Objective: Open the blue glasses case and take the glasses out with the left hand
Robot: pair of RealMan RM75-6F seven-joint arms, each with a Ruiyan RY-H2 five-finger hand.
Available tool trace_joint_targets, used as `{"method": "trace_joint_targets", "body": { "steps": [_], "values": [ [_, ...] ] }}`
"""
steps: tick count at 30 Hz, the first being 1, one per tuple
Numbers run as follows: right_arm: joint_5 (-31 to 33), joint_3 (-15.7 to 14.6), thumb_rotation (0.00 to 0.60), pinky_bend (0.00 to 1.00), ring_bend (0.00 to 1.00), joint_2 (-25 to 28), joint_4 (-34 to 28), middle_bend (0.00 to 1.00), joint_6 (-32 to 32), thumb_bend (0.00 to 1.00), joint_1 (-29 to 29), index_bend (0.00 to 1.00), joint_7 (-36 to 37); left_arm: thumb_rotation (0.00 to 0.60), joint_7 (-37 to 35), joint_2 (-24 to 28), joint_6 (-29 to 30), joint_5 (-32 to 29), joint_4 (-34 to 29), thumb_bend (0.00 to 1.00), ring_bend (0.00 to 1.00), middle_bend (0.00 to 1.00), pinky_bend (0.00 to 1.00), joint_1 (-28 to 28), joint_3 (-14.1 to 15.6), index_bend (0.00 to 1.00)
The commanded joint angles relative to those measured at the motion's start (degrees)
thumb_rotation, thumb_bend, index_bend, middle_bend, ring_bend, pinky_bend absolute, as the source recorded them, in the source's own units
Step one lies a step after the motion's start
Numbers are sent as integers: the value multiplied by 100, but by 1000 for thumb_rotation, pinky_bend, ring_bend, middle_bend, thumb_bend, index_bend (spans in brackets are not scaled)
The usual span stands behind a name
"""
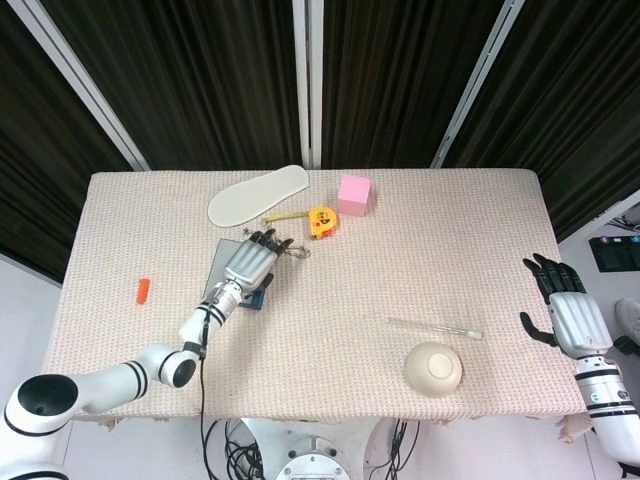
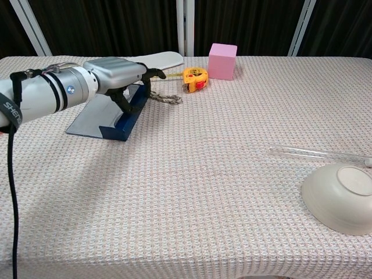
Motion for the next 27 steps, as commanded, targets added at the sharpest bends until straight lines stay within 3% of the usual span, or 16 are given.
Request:
{"method": "trace_joint_targets", "body": {
  "steps": [1, 14, 21, 27],
  "values": [
    [-14, 2, 600, 0, 0, -13, 14, 0, 16, 339, -1, 0, 16, 600, 47, 55, -99, -393, -85, 440, 0, 302, 149, 21, -149, 69],
    [-65, 5, 600, 0, 0, -40, 55, 0, 83, 340, -12, 0, 57, 594, 775, 282, -42, -1604, -293, 453, 0, 310, 153, -116, -199, 70],
    [-74, 5, 600, 0, 0, -46, 60, 0, 92, 340, -12, 0, 58, 491, 1219, 410, 21, -2276, -416, 464, 11, 337, 157, -245, -155, 69],
    [-77, 5, 600, 0, 0, -54, 73, 0, 92, 339, -9, 0, 65, 461, 1601, 596, -27, -2938, -574, 492, 19, 348, 153, -369, -20, 70]
  ]
}}
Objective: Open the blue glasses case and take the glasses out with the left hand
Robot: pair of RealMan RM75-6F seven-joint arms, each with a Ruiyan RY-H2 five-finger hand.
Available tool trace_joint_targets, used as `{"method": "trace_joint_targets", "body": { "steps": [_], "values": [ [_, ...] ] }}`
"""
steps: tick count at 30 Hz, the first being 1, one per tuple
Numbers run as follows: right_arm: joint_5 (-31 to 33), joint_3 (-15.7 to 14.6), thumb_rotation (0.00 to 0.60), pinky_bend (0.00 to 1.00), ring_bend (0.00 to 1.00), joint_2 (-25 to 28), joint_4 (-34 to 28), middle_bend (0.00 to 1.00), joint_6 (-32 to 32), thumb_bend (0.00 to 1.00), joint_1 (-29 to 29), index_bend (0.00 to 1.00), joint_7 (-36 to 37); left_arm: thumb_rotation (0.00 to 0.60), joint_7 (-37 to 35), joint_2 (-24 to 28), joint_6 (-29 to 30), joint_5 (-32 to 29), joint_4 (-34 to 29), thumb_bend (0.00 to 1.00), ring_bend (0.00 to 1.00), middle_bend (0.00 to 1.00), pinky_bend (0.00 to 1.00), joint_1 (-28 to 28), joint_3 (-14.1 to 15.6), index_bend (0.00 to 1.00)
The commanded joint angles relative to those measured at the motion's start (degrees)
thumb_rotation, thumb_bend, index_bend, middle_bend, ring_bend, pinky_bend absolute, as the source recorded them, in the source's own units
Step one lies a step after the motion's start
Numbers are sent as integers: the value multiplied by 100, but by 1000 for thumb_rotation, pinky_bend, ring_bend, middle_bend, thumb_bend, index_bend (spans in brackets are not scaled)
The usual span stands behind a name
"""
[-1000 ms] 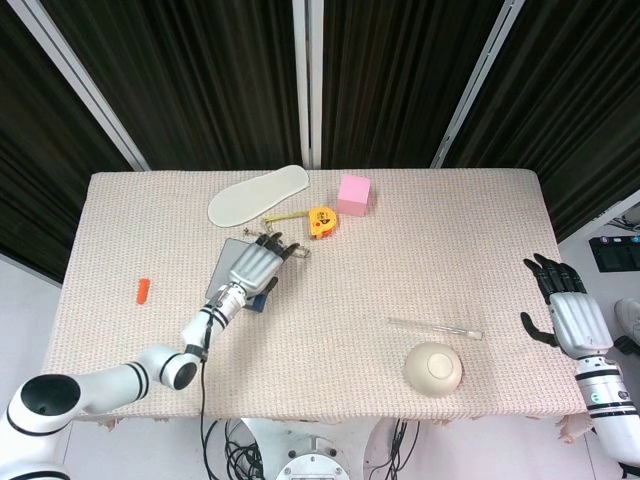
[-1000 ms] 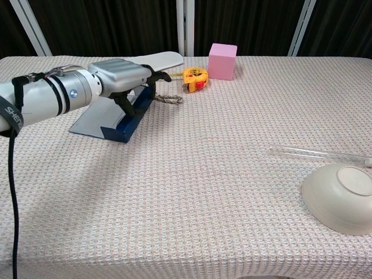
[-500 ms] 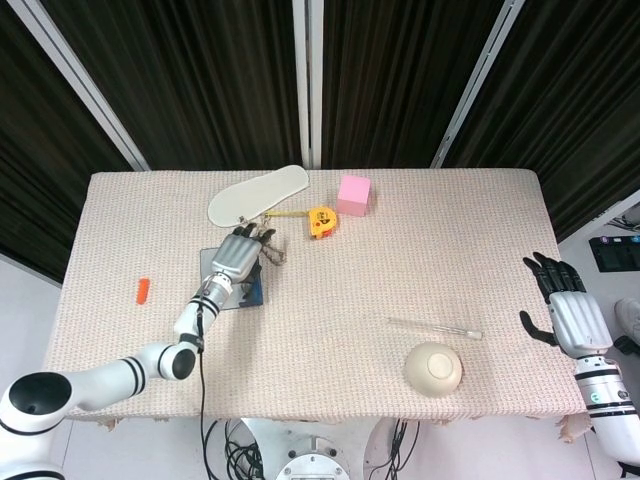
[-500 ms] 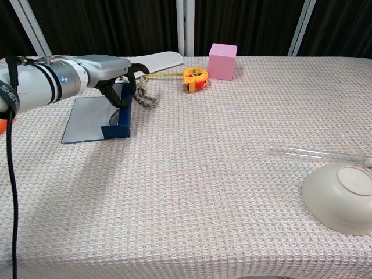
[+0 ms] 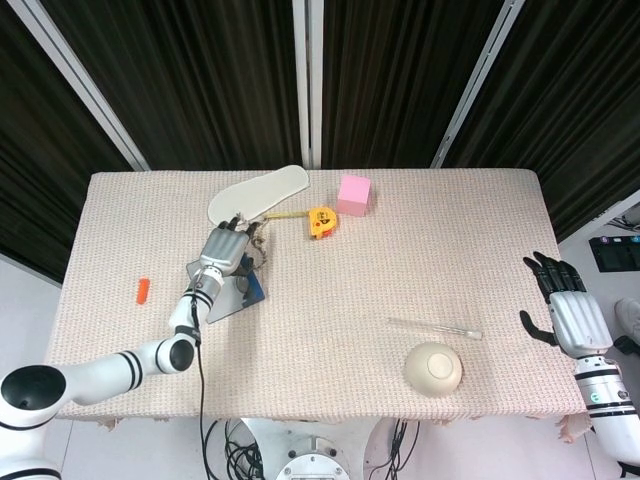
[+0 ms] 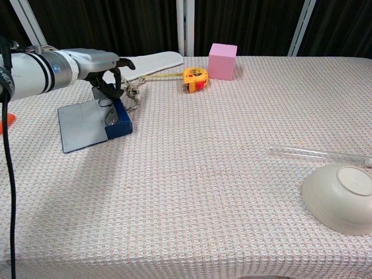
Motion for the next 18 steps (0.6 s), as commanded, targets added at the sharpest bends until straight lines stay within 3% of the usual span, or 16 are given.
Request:
{"method": "trace_joint_targets", "body": {
  "steps": [1, 10, 18],
  "values": [
    [0, 2, 600, 0, 0, -2, 0, 0, 0, 340, 2, 0, 2, 458, 263, 155, -45, -415, -139, 498, 19, 348, 151, -103, 125, 70],
    [-16, -2, 600, 0, 0, -20, 15, 0, 4, 340, 6, 0, 12, 452, 681, 427, 178, -974, -554, 511, 46, 385, 153, -278, 384, 70],
    [-30, -12, 600, 0, 0, -22, 8, 0, -1, 340, 10, 0, 5, 454, 1639, 753, 426, -2578, -1083, 511, 62, 398, 158, -724, 722, 61]
  ]
}}
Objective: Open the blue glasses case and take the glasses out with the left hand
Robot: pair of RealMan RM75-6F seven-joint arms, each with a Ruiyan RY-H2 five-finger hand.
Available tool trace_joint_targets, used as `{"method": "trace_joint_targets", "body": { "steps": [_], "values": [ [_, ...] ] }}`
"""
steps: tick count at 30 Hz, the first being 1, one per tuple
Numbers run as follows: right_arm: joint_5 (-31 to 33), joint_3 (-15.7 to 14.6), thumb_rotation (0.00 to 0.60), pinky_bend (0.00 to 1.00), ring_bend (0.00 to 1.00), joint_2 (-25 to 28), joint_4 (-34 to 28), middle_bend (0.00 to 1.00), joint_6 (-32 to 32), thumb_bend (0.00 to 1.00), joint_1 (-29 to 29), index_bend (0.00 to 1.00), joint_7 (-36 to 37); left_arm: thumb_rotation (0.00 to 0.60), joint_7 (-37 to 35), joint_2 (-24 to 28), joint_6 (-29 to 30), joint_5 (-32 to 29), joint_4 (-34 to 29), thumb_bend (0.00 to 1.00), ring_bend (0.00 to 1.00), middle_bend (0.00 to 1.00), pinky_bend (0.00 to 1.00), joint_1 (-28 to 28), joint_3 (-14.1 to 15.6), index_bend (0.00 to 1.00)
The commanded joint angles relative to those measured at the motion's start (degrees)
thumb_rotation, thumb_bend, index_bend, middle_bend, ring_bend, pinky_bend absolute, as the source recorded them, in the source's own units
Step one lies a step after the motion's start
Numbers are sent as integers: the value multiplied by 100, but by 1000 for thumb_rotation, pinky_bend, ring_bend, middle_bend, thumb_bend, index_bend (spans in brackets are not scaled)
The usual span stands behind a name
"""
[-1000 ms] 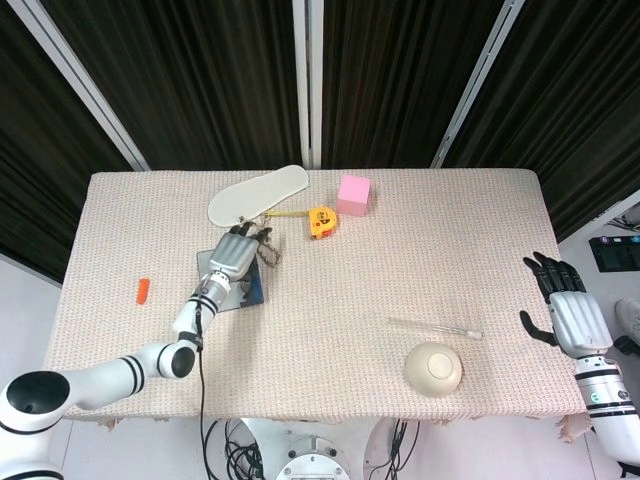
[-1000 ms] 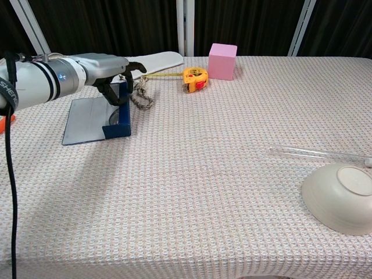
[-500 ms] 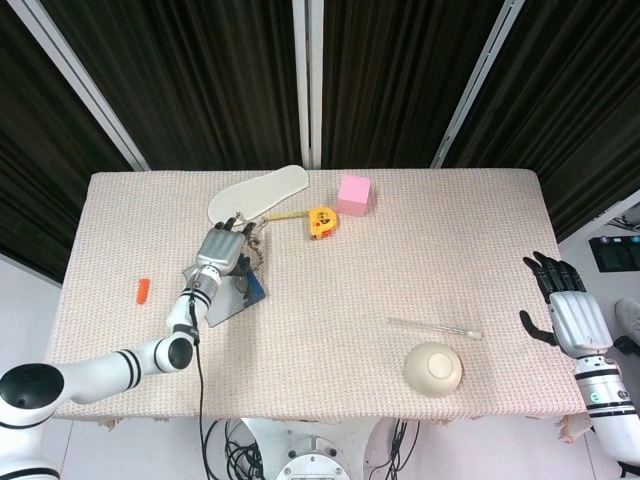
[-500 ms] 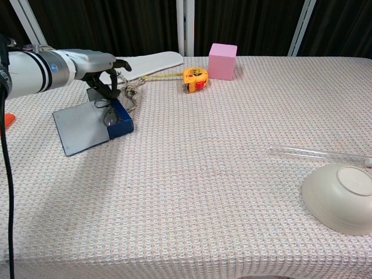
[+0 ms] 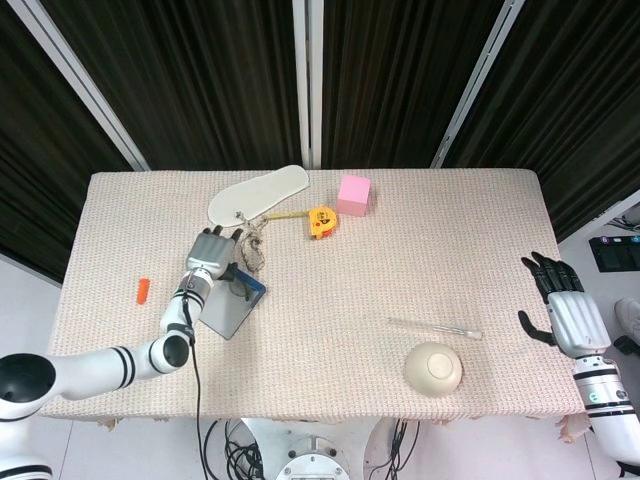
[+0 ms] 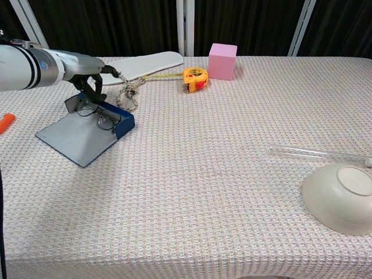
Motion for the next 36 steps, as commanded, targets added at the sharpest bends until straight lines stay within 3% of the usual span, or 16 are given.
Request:
{"method": "trace_joint_targets", "body": {
  "steps": [1, 8, 15, 25, 29, 33, 36],
  "values": [
    [-3, -2, 600, 0, 0, 0, -1, 0, 0, 340, 0, 0, 1, 453, 611, 214, 195, -935, -343, 511, 62, 398, 157, -325, 233, 60],
    [-22, -5, 600, 0, 0, 0, -11, 0, 18, 341, -2, 0, 1, 458, 1268, 432, 319, -2283, -684, 513, 86, 419, 171, -710, 442, 33],
    [-39, -9, 600, 0, 0, -14, -11, 0, 22, 341, 5, 0, -17, 458, 1442, 531, 412, -2537, -971, 513, 163, 493, 215, -880, 500, 27],
    [-38, -12, 600, 0, 0, -18, -2, 0, 12, 341, 12, 0, -14, 457, 1270, 644, 428, -2372, -1256, 509, 166, 436, 220, -887, 496, 26],
    [-50, -24, 600, 0, 0, -23, -6, 0, 4, 342, 15, 0, -30, 480, 956, 747, 477, -1762, -1430, 432, 142, 283, 213, -756, 466, 30],
    [-57, -30, 600, 0, 0, -32, -11, 0, 4, 343, 16, 0, -45, 528, 578, 855, 656, -1159, -1683, 360, 142, 254, 214, -570, 434, 49],
    [-56, -27, 600, 0, 0, -34, -10, 0, 2, 345, 20, 0, -41, 538, 457, 881, 965, -937, -1861, 346, 142, 233, 217, -468, 486, 116]
  ]
}}
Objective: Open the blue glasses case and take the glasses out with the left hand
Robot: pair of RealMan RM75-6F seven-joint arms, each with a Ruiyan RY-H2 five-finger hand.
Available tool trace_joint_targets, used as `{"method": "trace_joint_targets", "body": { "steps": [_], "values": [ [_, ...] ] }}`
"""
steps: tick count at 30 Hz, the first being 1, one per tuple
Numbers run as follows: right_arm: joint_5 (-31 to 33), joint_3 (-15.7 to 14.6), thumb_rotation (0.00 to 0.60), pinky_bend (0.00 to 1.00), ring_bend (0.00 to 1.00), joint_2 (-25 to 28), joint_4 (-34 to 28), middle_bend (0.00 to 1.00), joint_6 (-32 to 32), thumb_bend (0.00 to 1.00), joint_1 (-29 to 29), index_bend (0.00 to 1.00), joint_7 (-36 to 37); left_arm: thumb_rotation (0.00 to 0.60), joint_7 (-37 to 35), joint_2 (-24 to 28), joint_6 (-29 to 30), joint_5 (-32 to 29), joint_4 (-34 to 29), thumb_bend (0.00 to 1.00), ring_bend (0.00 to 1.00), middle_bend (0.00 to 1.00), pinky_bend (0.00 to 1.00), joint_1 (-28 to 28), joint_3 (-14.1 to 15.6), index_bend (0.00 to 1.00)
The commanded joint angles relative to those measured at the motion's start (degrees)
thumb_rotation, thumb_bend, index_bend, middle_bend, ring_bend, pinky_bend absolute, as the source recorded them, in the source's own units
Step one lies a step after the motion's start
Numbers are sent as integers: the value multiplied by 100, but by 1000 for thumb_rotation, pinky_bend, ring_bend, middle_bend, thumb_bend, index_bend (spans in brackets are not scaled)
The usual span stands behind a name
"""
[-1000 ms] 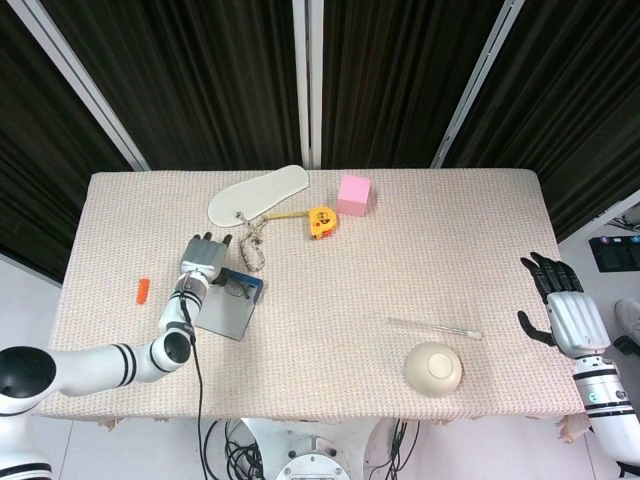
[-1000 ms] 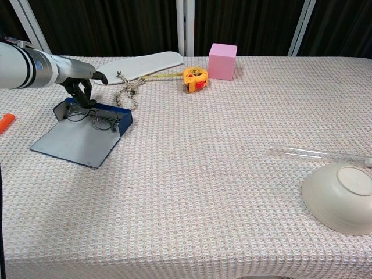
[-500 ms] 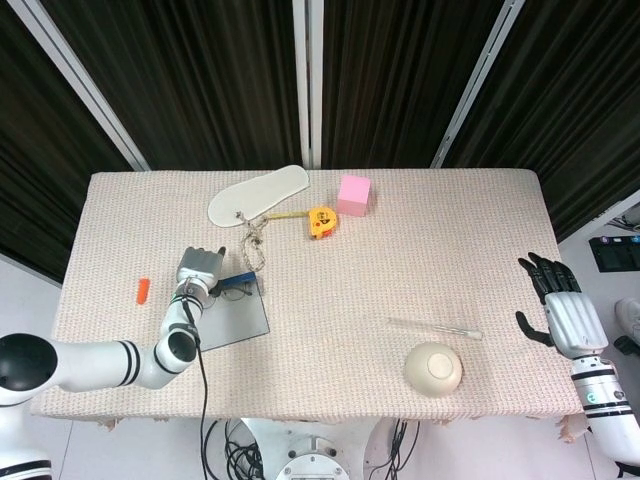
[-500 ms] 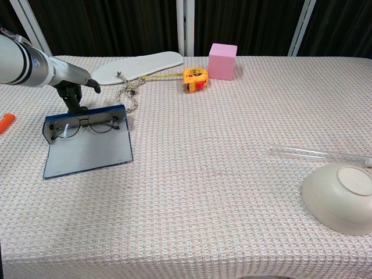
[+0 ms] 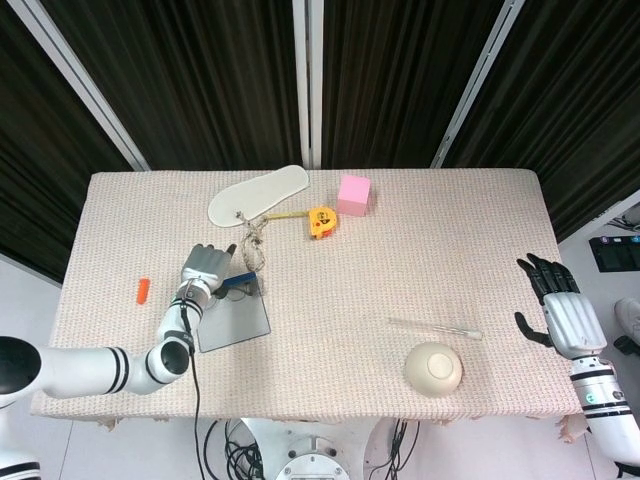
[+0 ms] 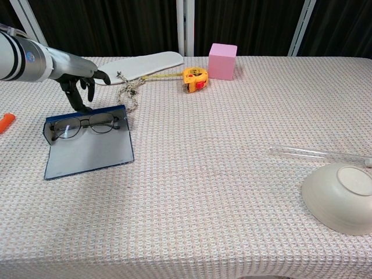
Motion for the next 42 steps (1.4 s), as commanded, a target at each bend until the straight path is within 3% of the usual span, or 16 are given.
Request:
{"method": "trace_joint_targets", "body": {
  "steps": [1, 9, 21, 42],
  "values": [
    [1, 5, 600, 0, 0, -1, 2, 0, 3, 345, 3, 0, 5, 535, -246, 80, 433, 192, -334, 343, 141, 231, 218, 181, 21, 140],
    [16, 2, 600, 0, 0, -21, 31, 0, -84, 351, 48, 0, 8, 498, -696, -29, 1204, 508, -526, 331, 142, 231, 226, 544, -74, 261],
    [50, 24, 600, 0, 0, -20, 43, 0, -100, 350, 68, 0, 32, 498, -1048, -233, 927, 470, -352, 314, 105, 231, 229, 866, -261, 288],
    [77, 48, 600, 0, 0, -14, 89, 0, -76, 351, 63, 0, 124, 500, -847, -623, 687, 156, 329, 360, 105, 237, 230, 853, -526, 379]
  ]
}}
